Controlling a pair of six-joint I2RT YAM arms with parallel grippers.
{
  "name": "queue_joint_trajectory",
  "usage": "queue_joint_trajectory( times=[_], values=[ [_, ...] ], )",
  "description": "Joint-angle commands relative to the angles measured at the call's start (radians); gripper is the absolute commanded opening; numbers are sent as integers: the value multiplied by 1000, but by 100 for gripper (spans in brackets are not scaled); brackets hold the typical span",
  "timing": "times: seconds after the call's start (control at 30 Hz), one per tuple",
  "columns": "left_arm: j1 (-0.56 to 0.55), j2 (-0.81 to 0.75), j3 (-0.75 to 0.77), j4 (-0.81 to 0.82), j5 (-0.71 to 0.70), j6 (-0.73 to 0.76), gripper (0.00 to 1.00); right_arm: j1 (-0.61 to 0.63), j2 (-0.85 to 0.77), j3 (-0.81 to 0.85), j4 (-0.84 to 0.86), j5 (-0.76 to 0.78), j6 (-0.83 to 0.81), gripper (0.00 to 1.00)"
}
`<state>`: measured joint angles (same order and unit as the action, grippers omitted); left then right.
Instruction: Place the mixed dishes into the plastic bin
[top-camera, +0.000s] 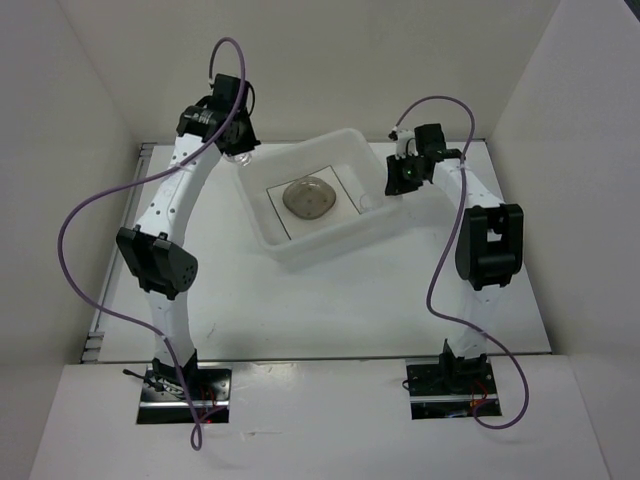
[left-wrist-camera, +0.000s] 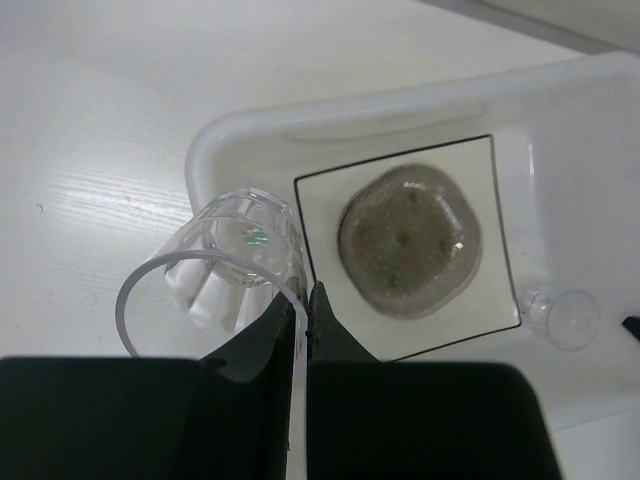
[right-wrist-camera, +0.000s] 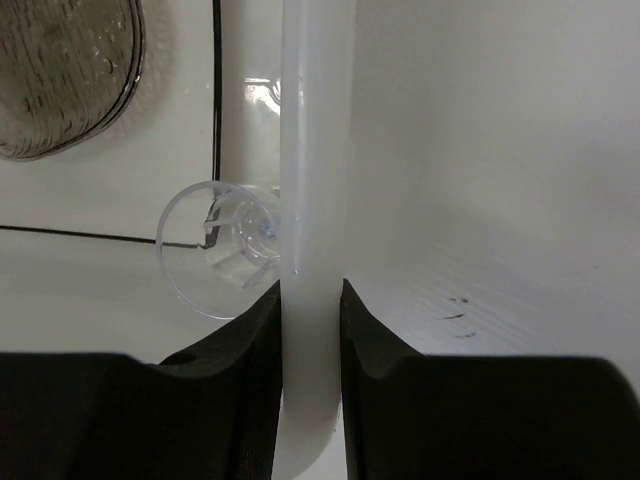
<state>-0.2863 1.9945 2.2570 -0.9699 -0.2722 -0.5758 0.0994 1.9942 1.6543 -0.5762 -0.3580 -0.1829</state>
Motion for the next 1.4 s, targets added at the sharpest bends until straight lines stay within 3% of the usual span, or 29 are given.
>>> queue_joint_trajectory(
  times=[0.0, 0.37, 0.4, 0.43, 0.47, 0.57, 0.67, 0.8, 0.93, 1.17, 1.23, 1.3, 1.37],
  values=[
    [6, 6, 111, -10, 4, 4, 0, 14, -77, -48, 3, -58, -9, 1],
    [-27, 289, 625, -199, 105, -47, 0, 14, -322, -353, -80, -125, 140, 3],
    [-27, 290, 659, -208, 105, -47, 0, 14, -377, -408, -97, -148, 140, 15],
    [-27, 300, 659, -208, 105, -47, 0, 14, -440, -433, -106, -148, 140, 51],
    [-27, 300, 659, -208, 105, -47, 0, 14, -440, -451, -106, -148, 140, 57],
    [-27, 300, 659, -217, 96, -47, 0, 14, -544, -443, -70, -98, 174, 63],
    [-27, 291, 659, -217, 96, -47, 0, 14, -511, -348, 1, -76, 186, 64],
    [-36, 291, 659, -217, 96, -56, 0, 14, -315, -203, 47, -58, 195, 64],
    [-45, 291, 650, -217, 96, -56, 0, 14, -197, -172, 84, -71, 175, 61],
    [-76, 291, 650, -236, 96, -56, 0, 14, -132, -220, 131, -71, 145, 39],
    [-85, 291, 650, -236, 96, -56, 0, 14, -132, -220, 131, -71, 145, 27],
    [-94, 291, 650, -236, 87, -56, 0, 14, -170, -244, 131, -81, 154, 16],
    [-94, 302, 661, -236, 87, -56, 0, 14, -225, -286, 110, -81, 163, 11]
  ],
)
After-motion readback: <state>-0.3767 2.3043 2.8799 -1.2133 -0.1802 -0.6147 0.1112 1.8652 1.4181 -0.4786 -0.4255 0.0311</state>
